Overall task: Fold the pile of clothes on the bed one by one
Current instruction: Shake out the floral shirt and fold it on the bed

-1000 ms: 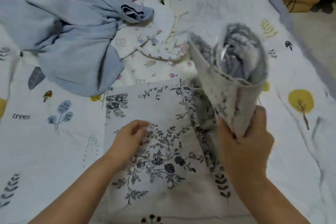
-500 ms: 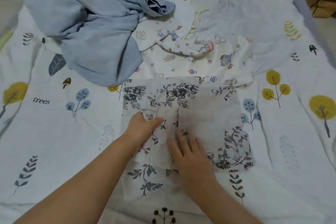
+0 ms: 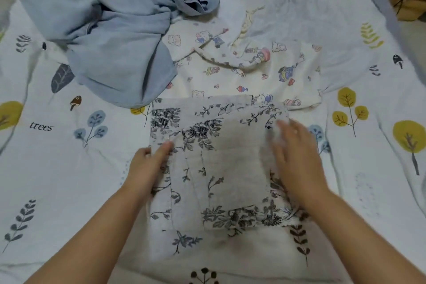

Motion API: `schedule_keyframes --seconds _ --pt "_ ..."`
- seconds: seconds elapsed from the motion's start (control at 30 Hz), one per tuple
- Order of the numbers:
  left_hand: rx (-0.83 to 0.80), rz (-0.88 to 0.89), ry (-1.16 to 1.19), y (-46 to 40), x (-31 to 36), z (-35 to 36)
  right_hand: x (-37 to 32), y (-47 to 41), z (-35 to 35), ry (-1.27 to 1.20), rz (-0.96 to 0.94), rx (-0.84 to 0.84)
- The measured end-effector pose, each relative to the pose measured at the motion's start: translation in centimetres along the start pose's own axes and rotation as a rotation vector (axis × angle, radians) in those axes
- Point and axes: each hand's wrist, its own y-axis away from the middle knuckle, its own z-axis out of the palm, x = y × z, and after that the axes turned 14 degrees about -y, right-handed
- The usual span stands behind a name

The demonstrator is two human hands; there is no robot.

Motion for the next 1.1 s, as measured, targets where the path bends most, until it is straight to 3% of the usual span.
schedule_keyframes --seconds 0.1,0.2,0.23,0.3,0.37,0.47,0.5,0.57,0.63,0.67,0.73,0.83,0.9,1.0,1.1 --pt "-0.026 0.043 -0.008 -0.1 1.6 0.8 0.8 -4.9 -0.3 0.029 0.134 -0.006" --pt "0.169 0.167 -0.037 -0.2 1.6 0.7 1.4 -8.2 0.2 0.030 0.182 -0.153" --pt "0.245 0.255 -0.034 -0.1 1.6 0.2 1.4 -8.9 0.3 0.074 0.151 -0.130" --pt "0.396 0.407 -0.063 -0.1 1.9 -0.9 1.0 -9.6 0.5 0.125 0.042 0.086" --pt "0.482 0.428 -0.136 -1.5 1.6 -1.4 0.3 -9.7 1.3 0.129 0.013 0.211" --pt "0.333 0.101 -0.520 -3.4 1.1 -0.8 -0.1 -8.4 3.0 0.214 0.244 0.079" --pt "0.338 0.101 -0.655 -3.3 0.9 -0.5 -0.3 -7.5 3.4 0.219 0.271 0.063" --pt "0.417 0.420 -0.829 -2.9 0.2 0.2 -0.4 -4.6 4.3 0.239 0.193 0.063" --pt "0.344 0.758 -1.034 -2.5 -1.2 1.2 -0.1 -0.9 5.1 0.331 0.141 -0.064" --pt "0.232 0.810 -1.149 -2.6 -1.9 1.6 0.4 0.8 5.5 0.405 0.143 -0.180" --pt "0.081 0.735 -1.316 -2.9 -3.1 2.1 2.2 2.9 5.9 0.505 0.167 -0.372" --pt "0.077 0.666 -1.411 -3.3 -3.1 2.6 3.3 2.5 5.6 0.474 0.184 -0.437" --pt "0.176 0.676 -1.348 -2.7 -1.4 2.7 2.7 2.3 5.0 0.440 0.153 -0.382" --pt "0.388 0.903 -1.166 -1.9 2.0 4.1 1.7 3.7 4.0 0.399 0.154 -0.197" --pt "0.280 1.144 -1.213 -2.1 4.7 7.0 1.3 6.1 3.9 0.446 0.199 -0.276"
